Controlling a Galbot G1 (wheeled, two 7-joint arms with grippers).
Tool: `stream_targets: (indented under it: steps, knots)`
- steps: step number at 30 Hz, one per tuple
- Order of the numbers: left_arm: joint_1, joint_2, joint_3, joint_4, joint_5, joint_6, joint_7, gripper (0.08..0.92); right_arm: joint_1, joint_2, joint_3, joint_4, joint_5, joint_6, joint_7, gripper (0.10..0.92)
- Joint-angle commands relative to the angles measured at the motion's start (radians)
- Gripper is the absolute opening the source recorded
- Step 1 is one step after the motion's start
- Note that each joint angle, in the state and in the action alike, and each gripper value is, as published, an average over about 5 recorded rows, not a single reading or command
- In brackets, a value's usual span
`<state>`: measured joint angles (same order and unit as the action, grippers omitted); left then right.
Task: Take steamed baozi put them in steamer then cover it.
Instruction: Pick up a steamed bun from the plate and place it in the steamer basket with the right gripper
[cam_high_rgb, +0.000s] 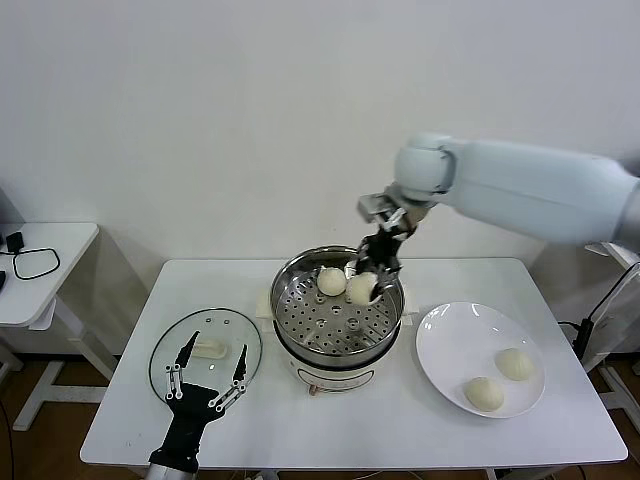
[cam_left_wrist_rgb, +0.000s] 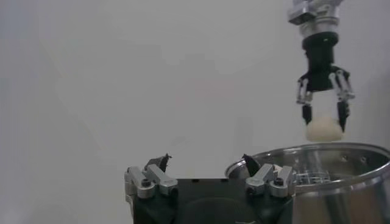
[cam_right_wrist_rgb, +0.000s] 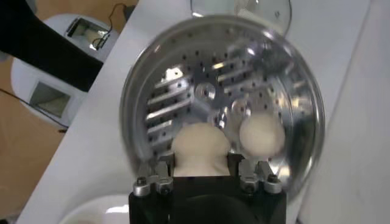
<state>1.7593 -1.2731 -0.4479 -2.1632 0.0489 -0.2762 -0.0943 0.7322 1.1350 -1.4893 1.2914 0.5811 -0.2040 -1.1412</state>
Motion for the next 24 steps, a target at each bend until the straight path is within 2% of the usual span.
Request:
stream_targets:
  steps: [1,7,24]
  knots:
    - [0.001,0.001,-0.002,-0.002,0.000,0.002,-0.001,0.823,-0.073,0.170,-0.023,-0.090,0.039,-0.024,0.084,0.595]
    - [0.003,0.001,-0.004,-0.002,0.000,0.002,-0.004,0.823,-0.116,0.214,-0.027,-0.159,0.031,-0.023,0.102,0.594]
    - [0.006,-0.001,-0.004,-0.002,-0.002,0.011,-0.006,0.823,-0.156,0.241,-0.014,-0.201,0.034,-0.026,0.138,0.604]
